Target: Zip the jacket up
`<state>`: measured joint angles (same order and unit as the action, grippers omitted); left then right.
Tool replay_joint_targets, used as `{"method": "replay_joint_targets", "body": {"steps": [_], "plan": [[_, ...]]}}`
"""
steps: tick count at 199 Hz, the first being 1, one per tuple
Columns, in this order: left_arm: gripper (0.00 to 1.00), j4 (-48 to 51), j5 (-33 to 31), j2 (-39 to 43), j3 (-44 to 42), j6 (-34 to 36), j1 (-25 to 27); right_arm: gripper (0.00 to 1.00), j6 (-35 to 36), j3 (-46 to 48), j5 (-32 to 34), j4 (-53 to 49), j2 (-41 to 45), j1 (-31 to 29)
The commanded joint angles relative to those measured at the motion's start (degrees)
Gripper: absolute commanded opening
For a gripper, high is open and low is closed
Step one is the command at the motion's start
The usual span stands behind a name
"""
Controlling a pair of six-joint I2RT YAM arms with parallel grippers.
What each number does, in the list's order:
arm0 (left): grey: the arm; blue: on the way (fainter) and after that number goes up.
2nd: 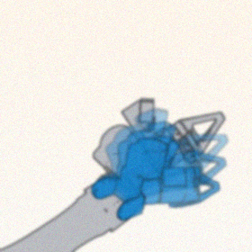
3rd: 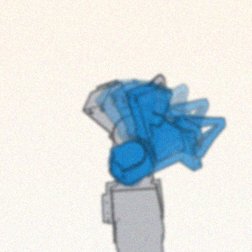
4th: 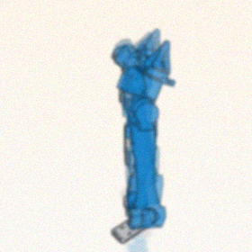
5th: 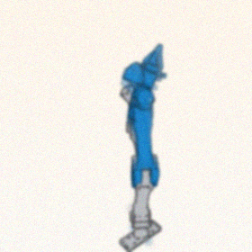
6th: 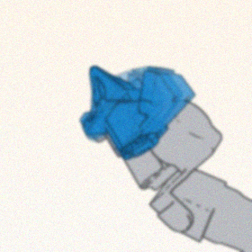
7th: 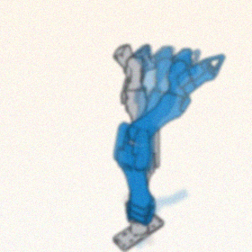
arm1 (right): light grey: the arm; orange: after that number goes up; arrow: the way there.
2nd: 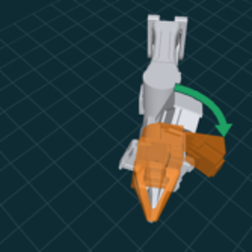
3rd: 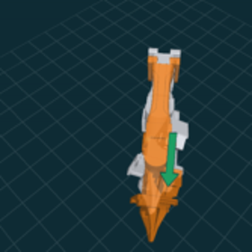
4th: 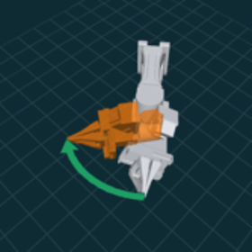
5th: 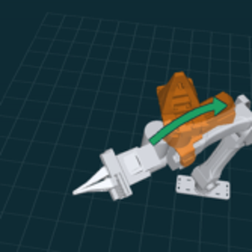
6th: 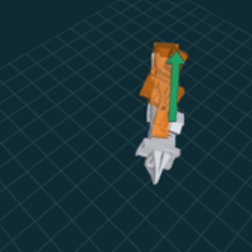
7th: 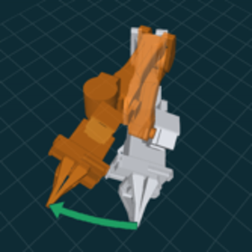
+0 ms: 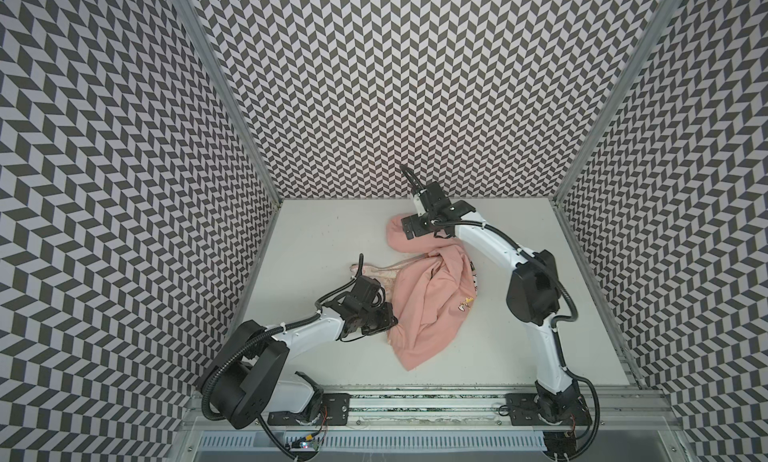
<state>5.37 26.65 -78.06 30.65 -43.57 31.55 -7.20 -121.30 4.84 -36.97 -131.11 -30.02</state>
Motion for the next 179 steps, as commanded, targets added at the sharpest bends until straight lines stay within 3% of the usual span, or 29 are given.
{"method": "replay_joint_targets", "body": {"steps": [1, 32, 38, 49, 60, 68, 86, 101, 146, 179], "plan": [[0.0, 0.8, -0.7, -1.2, -1.5, -0.4, 0.1, 1.0, 1.0, -5.3, 6.6, -6.6, -4.8, 0.6], [0.0, 0.4, -0.7, -1.4, -1.5, -0.4, 0.2, 0.97, -2.3, -10.8, 8.6, -9.1, -11.9, 0.6], [0.0, 0.5, -0.7, -1.5, -1.5, -0.4, 0.2, 0.85, -3.0, -11.7, 8.6, -9.2, -12.7, 0.7], [0.0, 0.7, -0.9, -1.3, -1.3, -0.3, 0.1, 0.52, -4.3, -13.1, 8.0, -9.4, -13.2, 0.7], [0.0, 1.3, -1.4, -0.9, -1.0, -0.1, 0.1, 0.3, -5.5, -13.1, 7.4, -8.7, -12.4, 0.8], [0.0, 1.8, -1.8, -0.5, -0.8, 0.1, 0.0, 0.19, -6.1, -12.7, 6.5, -7.7, -10.9, 0.9], [0.0, 3.0, -3.0, 1.1, -0.3, 0.5, -0.3, 0.07, -7.1, -10.8, 2.3, -3.9, -5.7, 1.3], [0.0, 4.1, -4.2, 2.7, 0.4, 0.9, -0.4, 0.0, -7.9, -8.6, -2.1, -0.2, 0.1, 1.7], [0.0, 7.1, -7.4, 6.7, 2.6, 2.1, -0.8, 0.0, -10.2, -4.5, -15.9, 10.4, 16.6, 2.6], [0.0, 11.5, -12.6, 11.0, 5.8, 2.8, -3.2, 0.0, -14.8, -3.3, -29.2, 19.0, 23.4, 4.0]]}}
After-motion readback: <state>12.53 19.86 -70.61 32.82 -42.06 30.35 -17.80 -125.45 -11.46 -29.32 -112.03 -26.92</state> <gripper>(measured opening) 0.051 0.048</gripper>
